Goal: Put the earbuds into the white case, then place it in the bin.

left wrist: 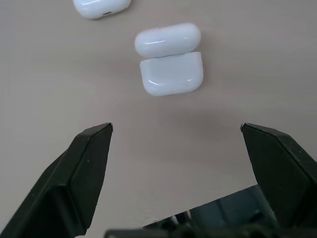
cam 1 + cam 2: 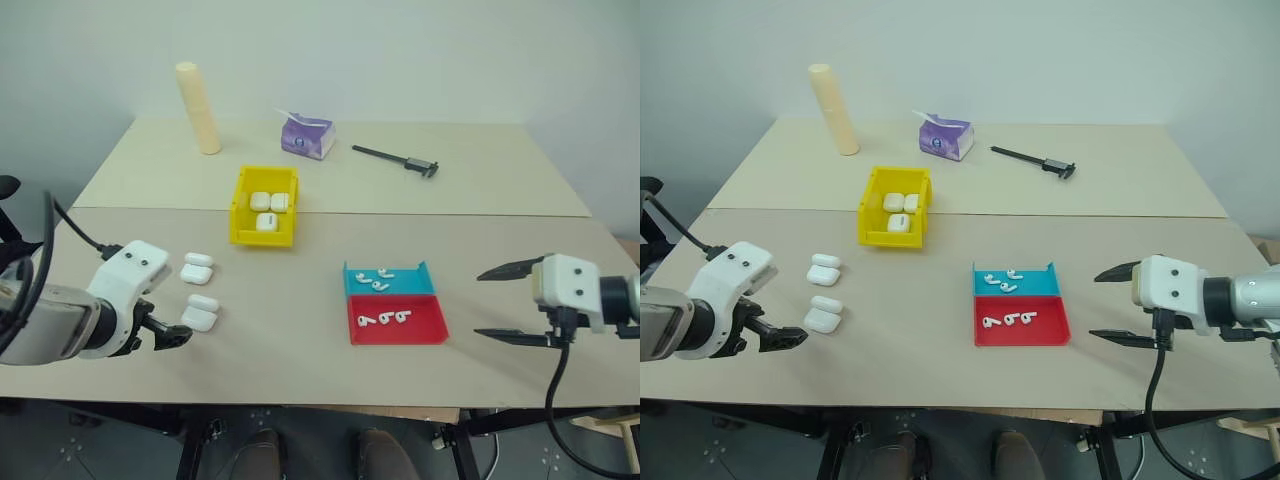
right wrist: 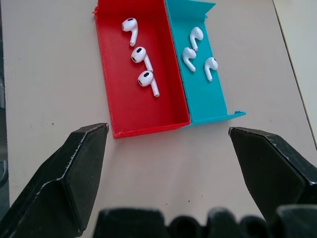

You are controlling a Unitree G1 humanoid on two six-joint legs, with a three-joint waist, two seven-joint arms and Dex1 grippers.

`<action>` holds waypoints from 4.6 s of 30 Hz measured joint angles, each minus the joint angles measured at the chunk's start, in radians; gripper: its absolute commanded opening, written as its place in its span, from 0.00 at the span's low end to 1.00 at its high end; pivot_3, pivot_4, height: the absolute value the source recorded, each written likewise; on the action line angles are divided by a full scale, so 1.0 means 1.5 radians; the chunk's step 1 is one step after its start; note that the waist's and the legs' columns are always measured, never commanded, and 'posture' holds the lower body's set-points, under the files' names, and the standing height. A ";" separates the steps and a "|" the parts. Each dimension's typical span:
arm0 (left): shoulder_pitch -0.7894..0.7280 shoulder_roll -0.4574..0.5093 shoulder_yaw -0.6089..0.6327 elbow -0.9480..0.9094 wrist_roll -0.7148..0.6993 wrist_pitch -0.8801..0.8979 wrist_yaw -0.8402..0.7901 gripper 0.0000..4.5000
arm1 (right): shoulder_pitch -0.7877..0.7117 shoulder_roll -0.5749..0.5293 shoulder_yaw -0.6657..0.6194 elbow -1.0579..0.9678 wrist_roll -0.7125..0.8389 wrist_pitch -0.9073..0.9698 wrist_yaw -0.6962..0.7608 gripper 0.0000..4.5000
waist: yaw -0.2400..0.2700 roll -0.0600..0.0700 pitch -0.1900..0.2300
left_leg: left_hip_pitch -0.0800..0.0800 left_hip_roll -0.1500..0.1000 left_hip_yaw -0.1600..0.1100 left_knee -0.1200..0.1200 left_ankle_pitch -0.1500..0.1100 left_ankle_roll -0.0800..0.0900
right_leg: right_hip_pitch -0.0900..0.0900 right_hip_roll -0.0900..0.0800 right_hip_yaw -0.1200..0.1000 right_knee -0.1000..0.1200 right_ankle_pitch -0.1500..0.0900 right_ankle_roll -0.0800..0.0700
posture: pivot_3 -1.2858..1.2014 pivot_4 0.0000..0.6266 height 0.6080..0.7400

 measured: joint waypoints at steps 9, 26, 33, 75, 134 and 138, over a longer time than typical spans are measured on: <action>-0.168 -0.071 -0.184 0.097 0.023 0.034 0.039 1.00 | 0.003 0.003 0.012 -0.005 -0.003 0.017 -0.013 1.00 | 0.012 0.000 0.000 | -0.001 0.000 0.004 -0.002 0.001 -0.002 | -0.001 0.002 -0.001 0.000 -0.001 -0.001 | 0.52 0.24 1.00; -0.380 -0.295 -0.310 0.257 0.373 0.222 -0.172 1.00 | 0.068 0.002 -0.039 -0.055 -0.001 0.072 -0.027 1.00 | 0.012 -0.001 0.001 | -0.002 -0.001 0.002 -0.001 0.002 -0.003 | -0.001 0.002 -0.002 0.000 0.000 0.000 | 0.52 0.24 1.00; -0.395 -0.318 -0.326 0.287 0.455 0.222 -0.246 1.00 | 0.084 0.002 -0.044 -0.065 -0.002 0.085 -0.033 1.00 | 0.010 -0.002 0.001 | -0.004 -0.001 0.000 -0.001 0.002 -0.003 | -0.002 0.002 -0.002 0.000 0.000 0.000 | 0.52 0.24 1.00; -0.358 -0.371 -0.278 0.215 0.590 0.222 -0.318 0.64 | 0.079 0.008 -0.026 -0.065 -0.059 0.083 -0.041 1.00 | 0.011 -0.001 0.001 | -0.005 -0.001 -0.002 0.000 0.002 -0.003 | -0.002 0.002 -0.003 0.000 0.000 0.000 | 0.52 0.24 1.00; 0.201 -0.758 -0.052 0.273 1.014 -1.211 -0.964 0.64 | -0.522 0.263 0.626 -0.050 -0.425 0.292 0.114 0.59 | -0.005 0.004 -0.003 | -0.013 0.002 0.002 0.004 0.000 0.001 | -0.012 0.002 -0.003 0.002 0.001 -0.001 | 0.52 0.24 1.00; 0.201 -0.754 -0.050 0.273 1.020 -1.202 -0.961 0.64 | -0.518 0.280 0.629 -0.043 -0.444 0.312 0.104 0.59 | -0.005 0.004 -0.003 | -0.013 0.002 0.003 0.004 0.000 0.001 | -0.012 0.002 -0.003 0.002 0.001 -0.001 | 0.52 0.24 1.00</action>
